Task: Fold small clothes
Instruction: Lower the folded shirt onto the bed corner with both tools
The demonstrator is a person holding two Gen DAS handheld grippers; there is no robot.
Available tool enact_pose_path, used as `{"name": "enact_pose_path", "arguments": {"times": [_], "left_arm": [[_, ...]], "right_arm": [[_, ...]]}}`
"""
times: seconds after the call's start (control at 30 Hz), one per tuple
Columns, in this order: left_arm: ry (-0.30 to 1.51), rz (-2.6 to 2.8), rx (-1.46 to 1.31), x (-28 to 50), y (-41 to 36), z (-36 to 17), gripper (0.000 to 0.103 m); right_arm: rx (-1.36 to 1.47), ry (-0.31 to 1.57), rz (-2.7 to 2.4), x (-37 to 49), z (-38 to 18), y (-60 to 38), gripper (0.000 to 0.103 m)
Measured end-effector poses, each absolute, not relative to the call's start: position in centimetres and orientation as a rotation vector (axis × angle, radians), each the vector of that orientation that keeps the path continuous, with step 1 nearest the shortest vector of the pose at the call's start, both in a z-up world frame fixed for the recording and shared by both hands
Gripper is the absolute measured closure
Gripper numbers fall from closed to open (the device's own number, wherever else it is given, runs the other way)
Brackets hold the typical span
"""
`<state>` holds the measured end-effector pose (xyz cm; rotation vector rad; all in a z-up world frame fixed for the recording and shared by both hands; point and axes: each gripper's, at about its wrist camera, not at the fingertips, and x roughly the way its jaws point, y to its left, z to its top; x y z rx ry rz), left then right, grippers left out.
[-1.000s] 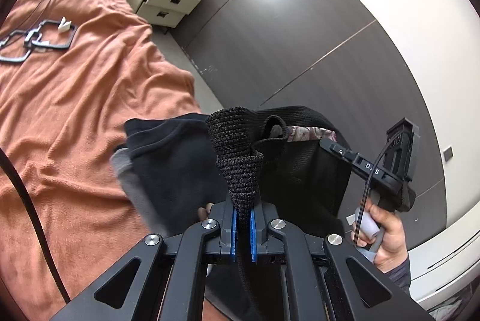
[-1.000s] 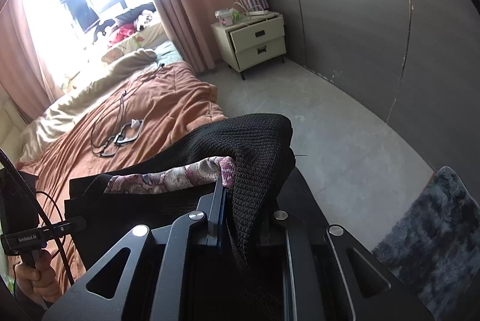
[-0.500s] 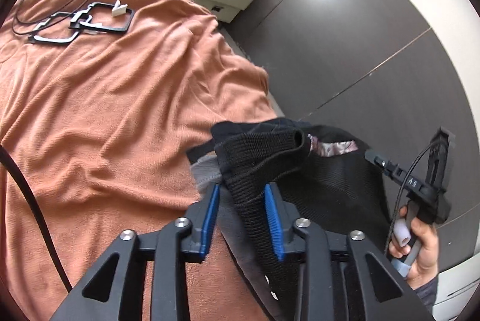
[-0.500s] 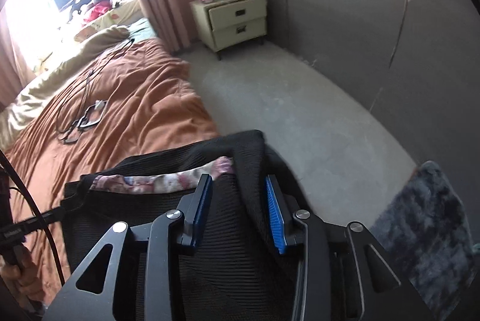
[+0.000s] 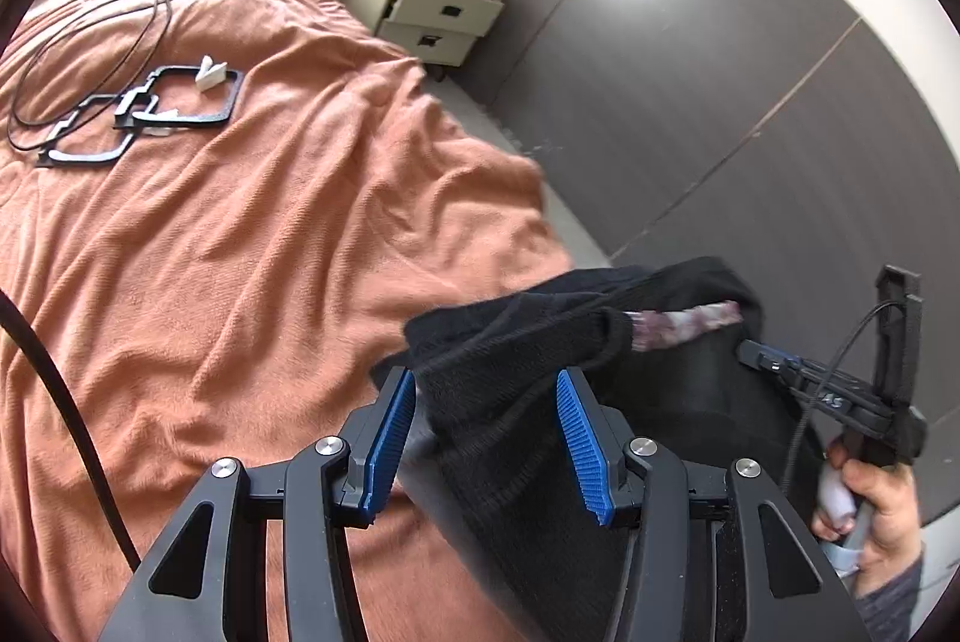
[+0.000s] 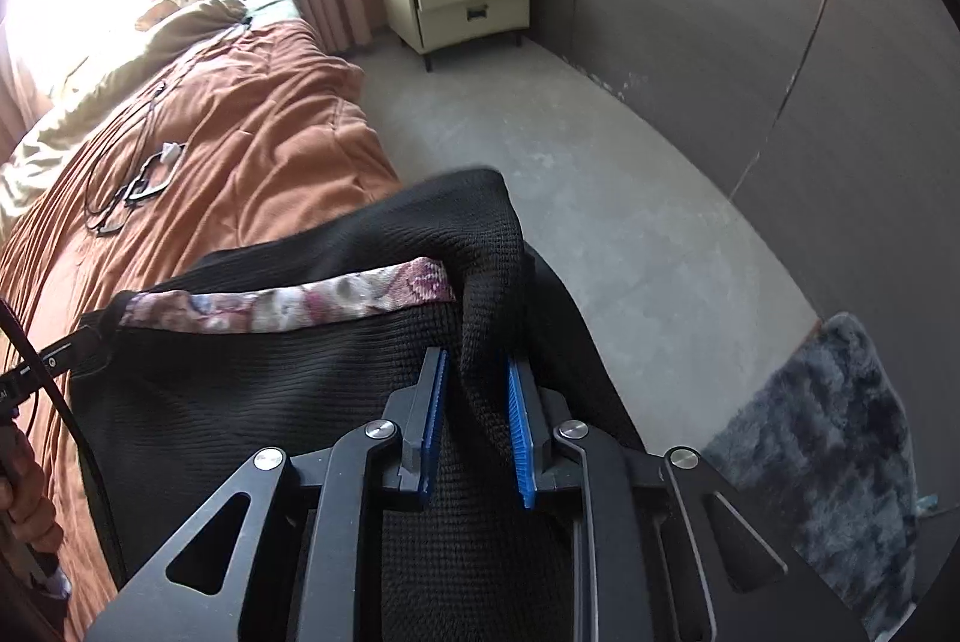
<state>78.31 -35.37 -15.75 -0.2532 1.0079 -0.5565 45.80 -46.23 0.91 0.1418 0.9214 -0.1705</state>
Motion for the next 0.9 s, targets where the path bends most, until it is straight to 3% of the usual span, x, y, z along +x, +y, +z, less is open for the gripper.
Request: {"name": "enact_pose_path", "arguments": {"times": [0.2,0.53,0.83,0.9], "left_arm": [[1.032,-0.531,-0.294,79.4,-34.8,-17.8,0.052],[1.017,-0.504,-0.321,78.9,-32.7,-15.9,0.052],[1.013,-0.58,-0.313,76.7,-32.1,-15.3,0.052],[1.018,-0.598,-0.316,76.2,-32.4,-15.4,0.052]], "right_arm": [[0.163,0.905,-0.206,47.5,0.8,-47.7,0.086],[0.089,0.85,-0.196,45.7,5.7,-46.4,0.086],[-0.005,0.984,-0.076,40.5,3.0,-45.8,0.086],[0.016,0.991,-0.101,40.4,2.2,-47.0,0.09]]}}
